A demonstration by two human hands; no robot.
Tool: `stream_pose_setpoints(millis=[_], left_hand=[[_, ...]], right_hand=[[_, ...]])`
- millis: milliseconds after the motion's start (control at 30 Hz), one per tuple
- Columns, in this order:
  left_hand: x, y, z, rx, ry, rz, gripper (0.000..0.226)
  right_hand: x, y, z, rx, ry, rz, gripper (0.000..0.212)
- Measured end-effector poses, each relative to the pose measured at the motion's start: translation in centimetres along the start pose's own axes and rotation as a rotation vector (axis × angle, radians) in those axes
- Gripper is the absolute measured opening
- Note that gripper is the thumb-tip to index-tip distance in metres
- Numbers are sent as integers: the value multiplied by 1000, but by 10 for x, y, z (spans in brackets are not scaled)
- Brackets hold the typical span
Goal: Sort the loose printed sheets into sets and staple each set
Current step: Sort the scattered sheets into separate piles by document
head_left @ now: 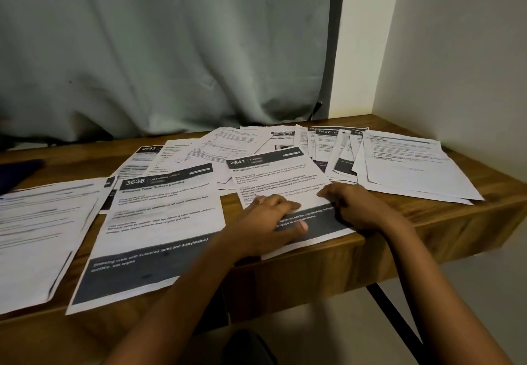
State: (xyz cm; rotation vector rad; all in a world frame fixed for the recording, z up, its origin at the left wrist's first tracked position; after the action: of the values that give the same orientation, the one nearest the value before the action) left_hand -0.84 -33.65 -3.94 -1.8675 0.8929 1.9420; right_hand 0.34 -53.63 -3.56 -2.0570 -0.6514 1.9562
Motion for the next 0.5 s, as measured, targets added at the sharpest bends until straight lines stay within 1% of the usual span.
stream_pose_setpoints(millis=[67, 133, 200, 300, 367, 500], left_hand=[[-1, -11, -2, -53, 63, -130, 62], [1, -24, -4, -114, 65, -213, 66], [6, -34, -4, -174, 17, -218, 69], [11, -40, 1, -241, -40, -223, 70], [10, -44, 4, -275, -43, -221, 70], [8, -48, 5, -305, -49, -162, 68]], right_hand=[[-1, -10, -5, -80, 35, 15, 46], [4, -24, -11, -122, 27, -27, 48], [16, -34, -19, -122, -72, -24, 56], [40, -37, -32, -112, -183, 107, 58], [50, -39, -39, -100, -189, 183, 58], [56, -41, -43, -67, -176, 227, 59]])
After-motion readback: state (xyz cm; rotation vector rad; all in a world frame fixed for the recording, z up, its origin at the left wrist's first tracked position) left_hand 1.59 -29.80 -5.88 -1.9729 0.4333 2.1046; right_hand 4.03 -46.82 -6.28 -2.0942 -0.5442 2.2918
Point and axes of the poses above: each hand's wrist, its own z-axis away from the middle knuckle, its own x-axis out of the palm, y = z × x, the point moved 4 cm from there along -z, towards the middle knuckle, and after that the axes turned 6 degrees about -z, right-handed, at the moved point
